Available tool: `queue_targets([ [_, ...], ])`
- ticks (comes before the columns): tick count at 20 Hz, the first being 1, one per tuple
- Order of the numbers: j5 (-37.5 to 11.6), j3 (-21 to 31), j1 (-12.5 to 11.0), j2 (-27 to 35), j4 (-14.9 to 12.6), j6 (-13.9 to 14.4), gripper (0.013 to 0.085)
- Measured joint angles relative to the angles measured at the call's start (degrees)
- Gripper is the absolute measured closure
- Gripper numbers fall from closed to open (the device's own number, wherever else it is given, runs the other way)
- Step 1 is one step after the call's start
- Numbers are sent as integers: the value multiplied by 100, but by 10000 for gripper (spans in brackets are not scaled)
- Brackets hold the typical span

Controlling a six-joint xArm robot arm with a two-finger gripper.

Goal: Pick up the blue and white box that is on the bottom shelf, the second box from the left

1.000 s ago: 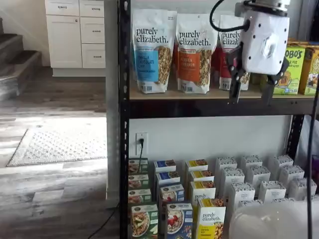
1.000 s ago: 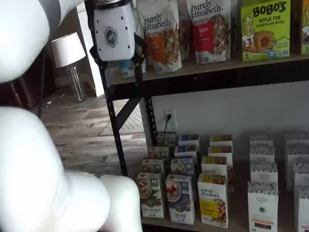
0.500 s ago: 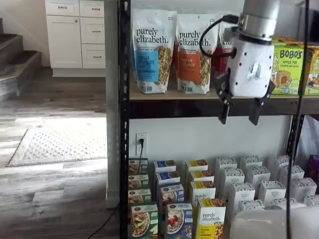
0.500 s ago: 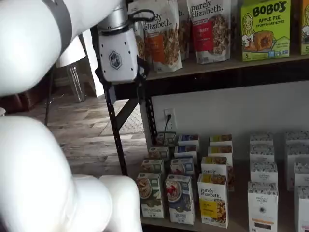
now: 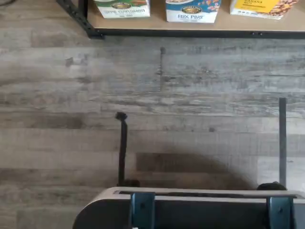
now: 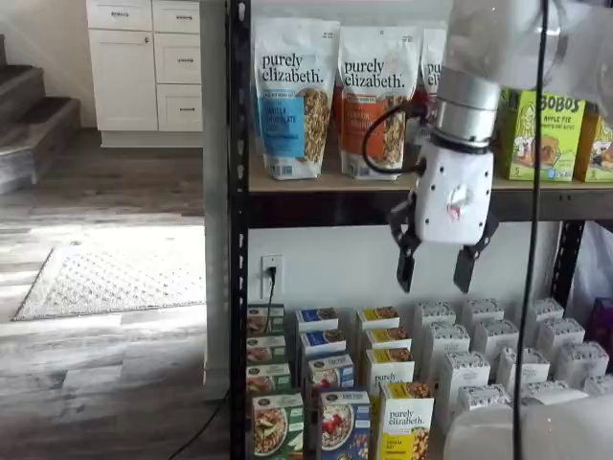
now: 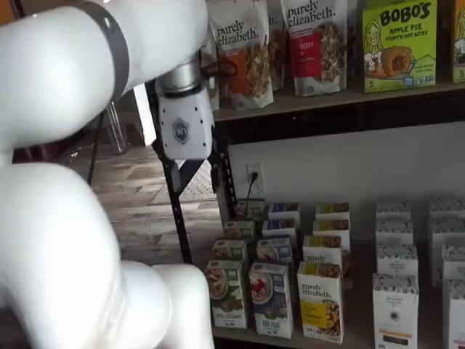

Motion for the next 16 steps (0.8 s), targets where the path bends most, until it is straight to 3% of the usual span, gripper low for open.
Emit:
queue_targets([
  [3,-283,256,188,97,-224,169,130],
  [6,-710,572,226,157,-284,207,130],
  [16,-1976,1212,-58,509,-238,-122,130],
])
